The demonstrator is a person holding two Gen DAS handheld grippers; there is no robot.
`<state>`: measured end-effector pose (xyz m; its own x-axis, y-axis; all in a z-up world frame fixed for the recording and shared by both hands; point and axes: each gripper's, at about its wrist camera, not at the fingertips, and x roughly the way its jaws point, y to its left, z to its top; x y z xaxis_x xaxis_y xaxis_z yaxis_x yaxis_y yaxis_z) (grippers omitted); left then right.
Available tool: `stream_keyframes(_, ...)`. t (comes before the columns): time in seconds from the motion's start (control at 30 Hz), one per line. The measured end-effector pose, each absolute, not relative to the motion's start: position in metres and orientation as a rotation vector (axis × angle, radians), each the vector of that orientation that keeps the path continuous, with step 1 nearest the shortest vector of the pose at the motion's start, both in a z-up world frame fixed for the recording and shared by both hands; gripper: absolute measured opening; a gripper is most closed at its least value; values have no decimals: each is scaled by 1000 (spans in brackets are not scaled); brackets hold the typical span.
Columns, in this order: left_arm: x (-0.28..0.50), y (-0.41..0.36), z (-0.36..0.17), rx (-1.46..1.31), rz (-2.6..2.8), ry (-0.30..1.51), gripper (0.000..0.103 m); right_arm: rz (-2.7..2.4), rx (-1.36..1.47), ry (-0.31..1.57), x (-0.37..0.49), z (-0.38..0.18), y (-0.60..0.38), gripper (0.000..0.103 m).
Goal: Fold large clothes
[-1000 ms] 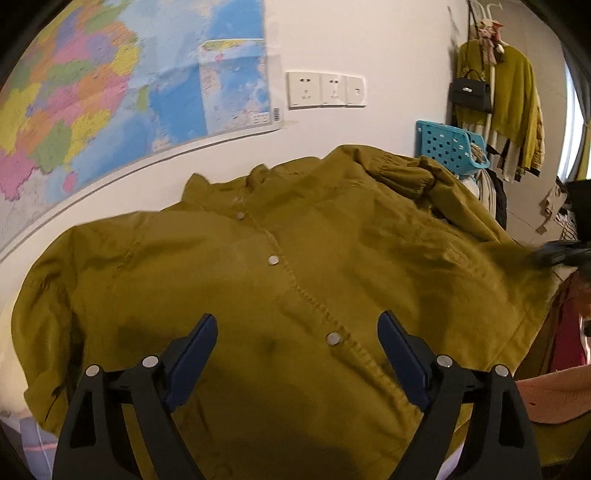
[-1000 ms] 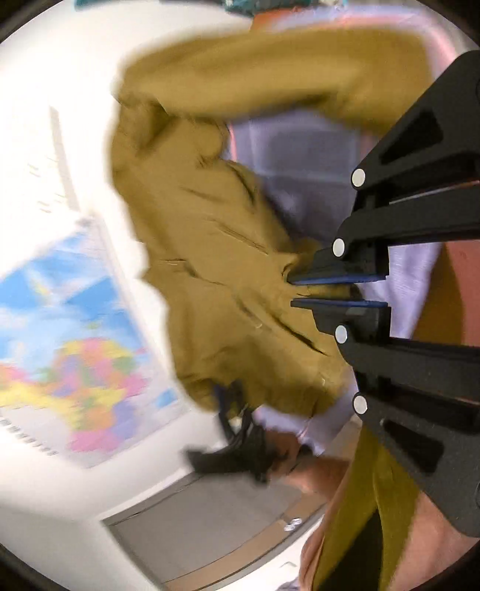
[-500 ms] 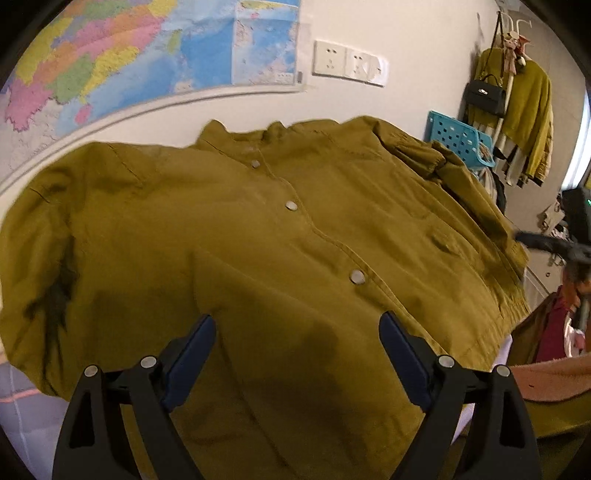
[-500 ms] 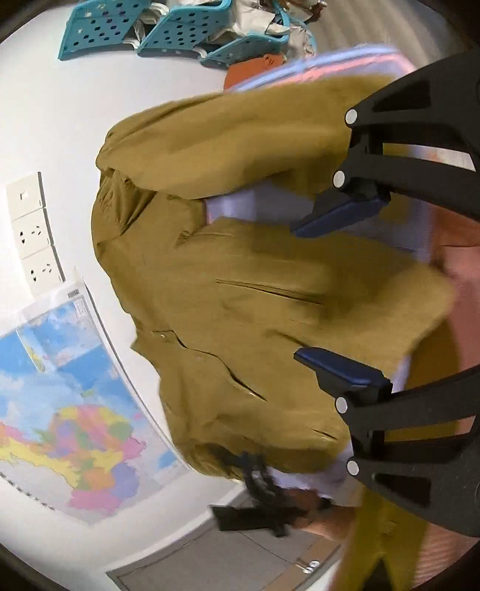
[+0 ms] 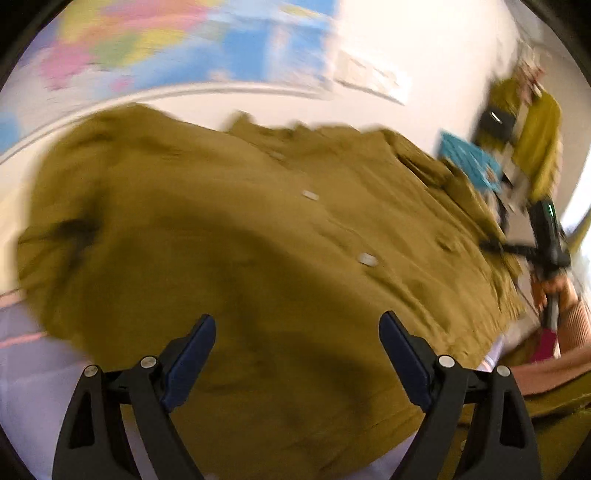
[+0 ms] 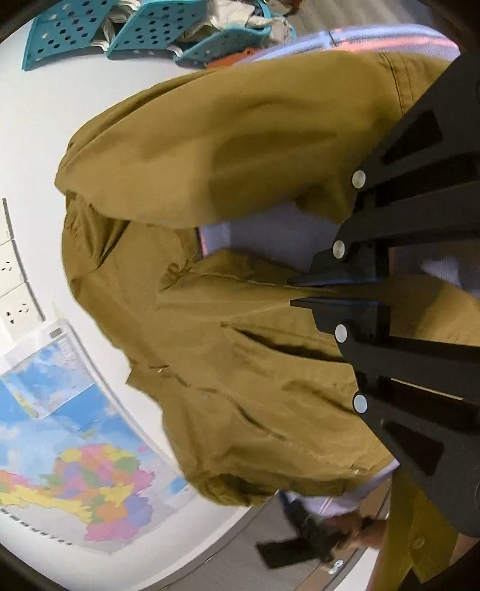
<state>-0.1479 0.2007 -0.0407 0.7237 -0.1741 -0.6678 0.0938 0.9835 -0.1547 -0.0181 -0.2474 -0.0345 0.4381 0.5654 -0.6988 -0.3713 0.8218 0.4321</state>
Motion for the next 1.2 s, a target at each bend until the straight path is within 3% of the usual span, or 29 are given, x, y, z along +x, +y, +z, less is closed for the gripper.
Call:
stream_keyframes(0.17, -158, 233, -63, -121, 24, 848, 92, 594, 276, 971, -15, -44, -250, 7)
stream_keyframes(0.23, -156, 234, -78, -134, 29, 906, 92, 570, 274, 964, -17, -42, -253, 25)
stream_keyframes(0.27, -154, 233, -86, -140, 33, 924, 91, 569, 273, 961, -18, -40, -255, 27)
stream_keyframes(0.33, -155, 232, -90, -132, 40, 923, 91, 552, 276, 927, -23, -29, -264, 42)
stream_keyframes(0.37, -156, 231, -90, -134, 39, 919, 91, 551, 276, 909, -24, -23, -265, 42)
stream_keyframes(0.43, -157, 232, -88, -138, 38, 918, 84, 542, 275, 857, -28, -8, -275, 51)
stream_keyframes(0.5, -162, 232, -84, -144, 20, 911, 67, 538, 287, 814, -29, 3, -282, 57)
stream_keyframes(0.6, -169, 231, -78, -141, 36, 897, 66, 584, 304, 809, -27, 6, -277, 58)
stream_keyframes(0.63, -171, 236, -78, -161, 53, 905, 69, 604, 286, 818, -27, 4, -267, 58)
stream_keyframes(0.67, -170, 238, -78, -181, 62, 913, 78, 617, 266, 823, -28, 3, -259, 58)
stream_keyframes(0.7, -172, 245, -79, -219, 72, 916, 79, 659, 224, 823, -31, 3, -243, 58)
stream_keyframes(0.97, -199, 263, -69, -307, 57, 860, 79, 1180, -147, 787, -88, 12, -64, 63)
stream_keyframes(1.2, -208, 269, -69, -333, 81, 838, 79, 1463, -507, 749, -152, -23, 84, 61)
